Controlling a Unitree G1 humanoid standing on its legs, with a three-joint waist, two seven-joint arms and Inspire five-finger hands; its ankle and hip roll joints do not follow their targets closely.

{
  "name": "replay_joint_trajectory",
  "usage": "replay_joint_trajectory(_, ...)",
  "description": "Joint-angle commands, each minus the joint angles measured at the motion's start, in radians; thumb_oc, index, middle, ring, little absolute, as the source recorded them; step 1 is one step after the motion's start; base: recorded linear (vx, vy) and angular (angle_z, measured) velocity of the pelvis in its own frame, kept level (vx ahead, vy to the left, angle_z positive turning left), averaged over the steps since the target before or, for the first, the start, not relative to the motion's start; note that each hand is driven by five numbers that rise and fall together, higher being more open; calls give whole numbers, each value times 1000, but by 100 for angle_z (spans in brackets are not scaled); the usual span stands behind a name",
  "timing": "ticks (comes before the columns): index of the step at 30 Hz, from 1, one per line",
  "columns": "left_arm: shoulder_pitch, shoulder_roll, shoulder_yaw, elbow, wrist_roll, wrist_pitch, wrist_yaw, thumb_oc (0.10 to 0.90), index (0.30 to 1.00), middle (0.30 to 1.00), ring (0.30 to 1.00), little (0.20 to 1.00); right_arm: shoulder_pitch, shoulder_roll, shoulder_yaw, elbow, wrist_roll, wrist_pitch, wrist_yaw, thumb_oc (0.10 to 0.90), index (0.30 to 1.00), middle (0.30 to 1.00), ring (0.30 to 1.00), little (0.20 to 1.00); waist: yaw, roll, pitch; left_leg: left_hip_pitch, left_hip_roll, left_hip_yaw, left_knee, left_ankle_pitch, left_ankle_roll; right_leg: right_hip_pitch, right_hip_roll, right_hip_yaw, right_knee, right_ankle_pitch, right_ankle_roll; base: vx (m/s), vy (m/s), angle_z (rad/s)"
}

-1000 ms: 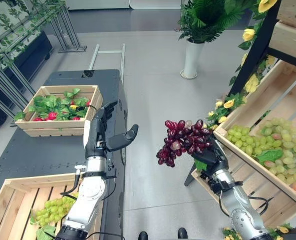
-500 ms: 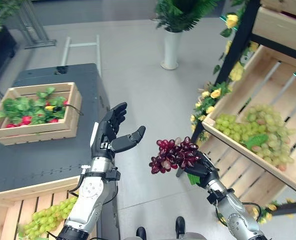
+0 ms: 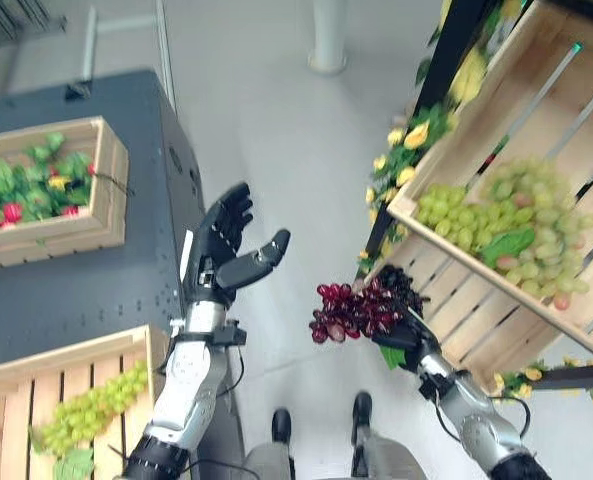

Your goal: Pick up the fruits from the basket on one side to the basket on the other side

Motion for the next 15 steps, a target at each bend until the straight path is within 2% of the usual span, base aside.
replay_joint_trajectory(1,-114,4,-10,-65,4,-160,-5,800,900,900,900,900,-114,37,-18,-113,76,-153,21,400,300,300,300,300,10,19,5,-105,-50,-62,28,36,69,-37,9,10,178,-93,-3,-161,7,8)
replay_joint_trajectory(4,-170,-8,-38,-50,3,-218,11,800,900,900,900,900,-184,35,-24,-58,103,-203,8,400,300,300,300,300,14,37,64,-189,-74,-67,108,31,68,-102,8,-3,242,-107,-19,-155,6,15)
replay_joint_trajectory(5,-174,-9,-40,-49,4,-220,12,800,900,900,900,900,-190,34,-23,-54,104,-205,6,400,300,300,300,300,15,38,66,-196,-75,-67,115,30,68,-107,8,-4,246,-108,-19,-240,-2,21)
replay_joint_trajectory(6,-206,-20,-49,-43,11,-229,17,800,900,900,900,900,-236,35,-26,-37,105,-219,-8,400,300,300,300,300,18,46,96,-248,-84,-67,169,24,64,-149,9,-10,294,-122,-27,-144,-3,13)
replay_joint_trajectory(10,-248,-38,-53,-20,-6,-228,-2,800,900,900,900,900,-287,44,-36,-9,125,-220,-24,400,300,300,300,300,23,55,134,-332,-92,-78,272,7,57,-217,2,-10,389,-147,-39,-100,-20,7)
replay_joint_trajectory(15,-245,-52,-59,-25,-19,-229,-27,800,900,900,900,900,-319,53,-50,26,156,-222,-32,400,300,300,300,300,27,62,174,-376,-83,-77,308,8,45,-235,9,-7,406,-164,-53,-12,-45,-1)
